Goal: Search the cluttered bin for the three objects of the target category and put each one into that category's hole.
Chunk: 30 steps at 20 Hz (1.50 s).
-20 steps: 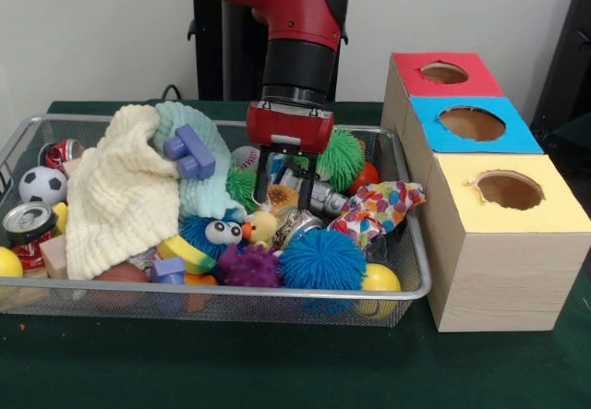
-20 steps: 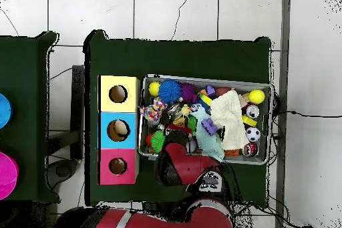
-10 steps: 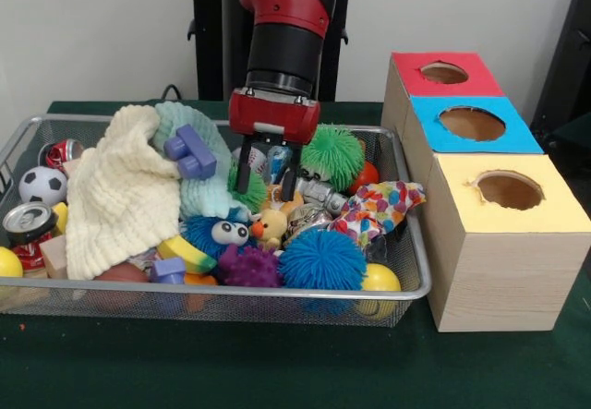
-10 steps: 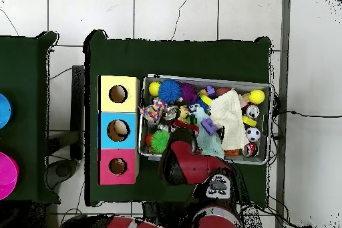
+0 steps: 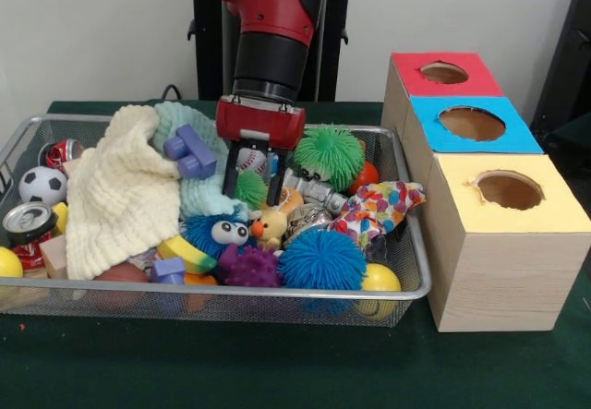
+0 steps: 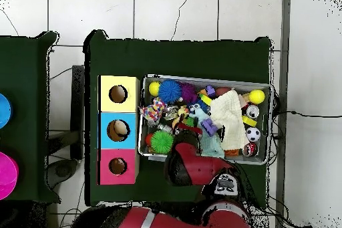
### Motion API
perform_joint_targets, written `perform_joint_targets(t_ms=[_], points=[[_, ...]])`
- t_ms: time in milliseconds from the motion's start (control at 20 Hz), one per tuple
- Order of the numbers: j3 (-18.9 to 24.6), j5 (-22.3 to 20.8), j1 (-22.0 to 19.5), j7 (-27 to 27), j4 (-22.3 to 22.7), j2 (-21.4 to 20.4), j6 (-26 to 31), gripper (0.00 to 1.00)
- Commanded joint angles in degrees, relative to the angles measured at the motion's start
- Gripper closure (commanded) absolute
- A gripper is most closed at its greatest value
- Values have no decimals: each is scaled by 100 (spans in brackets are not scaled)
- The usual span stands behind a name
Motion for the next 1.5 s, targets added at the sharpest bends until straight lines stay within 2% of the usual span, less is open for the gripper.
perform_joint_targets(t_ms=[50, 250, 450, 700, 900, 1200, 1500], points=[[760, -199, -123, 737, -291, 413, 69, 0], [791, -92, -37, 803, -109, 275, 152, 0], [653, 240, 287, 871, 205, -166, 412, 0], [727, 116, 254, 861, 207, -453, 577, 0], [790, -46, 134, 799, 83, -381, 518, 0], [810, -338, -170, 626, -314, 129, 107, 0], [883, -614, -380, 520, -611, 376, -40, 0]])
